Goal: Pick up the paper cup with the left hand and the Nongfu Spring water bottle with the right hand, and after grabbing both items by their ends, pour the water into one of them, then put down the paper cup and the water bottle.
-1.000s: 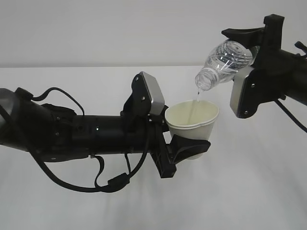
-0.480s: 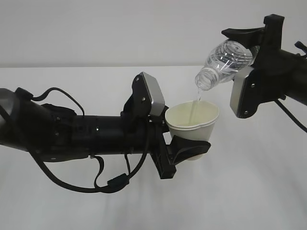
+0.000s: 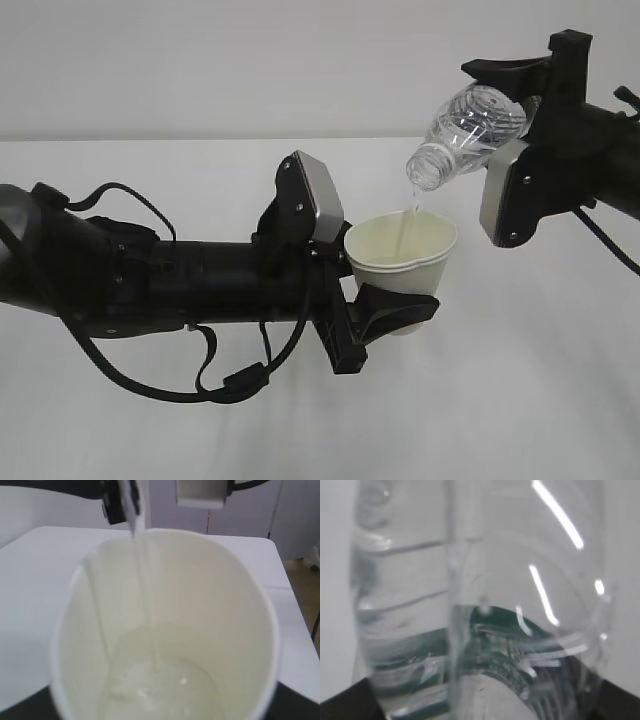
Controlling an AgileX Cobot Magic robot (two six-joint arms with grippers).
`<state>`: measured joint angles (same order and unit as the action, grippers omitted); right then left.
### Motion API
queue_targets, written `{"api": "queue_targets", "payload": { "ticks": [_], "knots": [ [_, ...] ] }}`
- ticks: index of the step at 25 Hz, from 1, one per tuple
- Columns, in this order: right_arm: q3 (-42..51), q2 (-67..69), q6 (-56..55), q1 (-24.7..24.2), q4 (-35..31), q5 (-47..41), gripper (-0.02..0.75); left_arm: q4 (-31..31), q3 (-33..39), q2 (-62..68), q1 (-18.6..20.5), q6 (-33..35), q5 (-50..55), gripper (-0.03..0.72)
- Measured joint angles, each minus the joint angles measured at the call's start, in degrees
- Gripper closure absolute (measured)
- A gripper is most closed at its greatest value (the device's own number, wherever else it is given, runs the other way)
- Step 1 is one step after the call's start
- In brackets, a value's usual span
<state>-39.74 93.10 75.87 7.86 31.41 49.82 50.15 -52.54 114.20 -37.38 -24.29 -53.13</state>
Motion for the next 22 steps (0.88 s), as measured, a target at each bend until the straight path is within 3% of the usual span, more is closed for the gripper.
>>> {"api": "queue_targets", "payload": {
  "ticks": [22],
  "knots": [
    [0.0, 0.0, 1.9, 0.0, 0.0, 0.9, 0.253, 0.0, 0.0, 0.0, 0.0, 0.0, 0.0, 0.258]
  ]
}}
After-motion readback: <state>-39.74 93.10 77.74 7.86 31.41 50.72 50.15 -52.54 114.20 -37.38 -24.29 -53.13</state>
